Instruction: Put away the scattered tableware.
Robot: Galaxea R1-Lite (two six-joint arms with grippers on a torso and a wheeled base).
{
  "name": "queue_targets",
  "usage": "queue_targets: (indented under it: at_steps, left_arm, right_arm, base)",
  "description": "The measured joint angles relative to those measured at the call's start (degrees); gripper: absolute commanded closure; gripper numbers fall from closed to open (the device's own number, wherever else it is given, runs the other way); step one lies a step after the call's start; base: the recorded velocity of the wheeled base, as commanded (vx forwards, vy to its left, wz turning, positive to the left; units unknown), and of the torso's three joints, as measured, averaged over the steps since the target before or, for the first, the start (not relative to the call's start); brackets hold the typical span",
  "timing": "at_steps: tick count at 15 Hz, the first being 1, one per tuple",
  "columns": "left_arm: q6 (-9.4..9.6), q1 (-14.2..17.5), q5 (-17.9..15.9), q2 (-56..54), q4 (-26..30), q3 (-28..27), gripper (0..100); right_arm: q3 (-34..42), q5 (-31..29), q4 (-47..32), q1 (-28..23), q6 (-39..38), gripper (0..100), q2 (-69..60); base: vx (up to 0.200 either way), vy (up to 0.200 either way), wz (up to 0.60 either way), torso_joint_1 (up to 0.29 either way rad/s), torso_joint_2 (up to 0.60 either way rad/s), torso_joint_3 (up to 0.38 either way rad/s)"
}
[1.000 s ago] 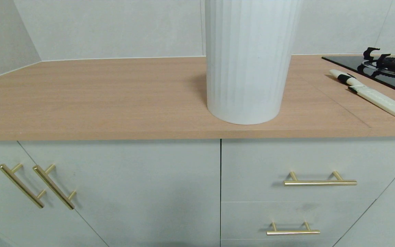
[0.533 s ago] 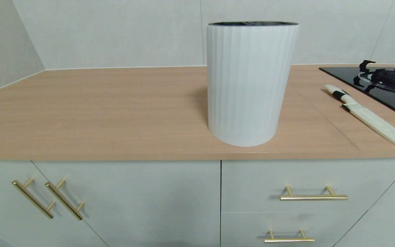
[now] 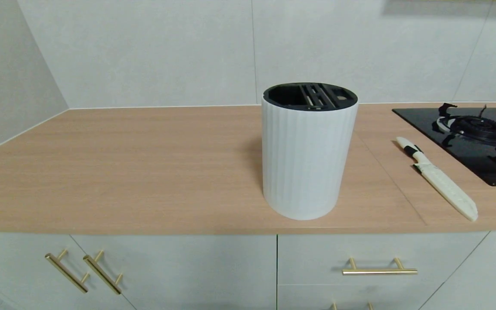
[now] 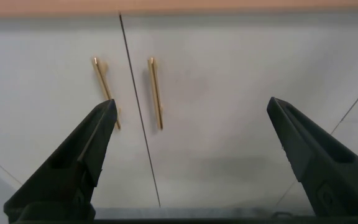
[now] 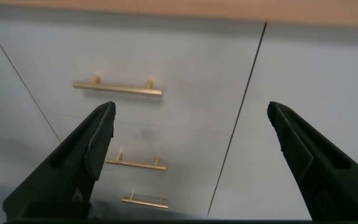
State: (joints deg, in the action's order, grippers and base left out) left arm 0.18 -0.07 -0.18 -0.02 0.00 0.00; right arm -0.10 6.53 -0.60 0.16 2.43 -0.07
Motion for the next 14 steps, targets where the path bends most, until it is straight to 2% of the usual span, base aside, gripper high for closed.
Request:
queue_targets:
  at_steps: [14]
  left_arm:
    - [0.00, 0.02, 0.00, 0.00, 0.00, 0.00, 0]
  right_arm:
    - [0.00, 0.02, -0.02, 0.00, 0.00, 0, 0.00]
  base:
    - [0.000, 0.000, 0.00, 0.238, -0.52, -0.287]
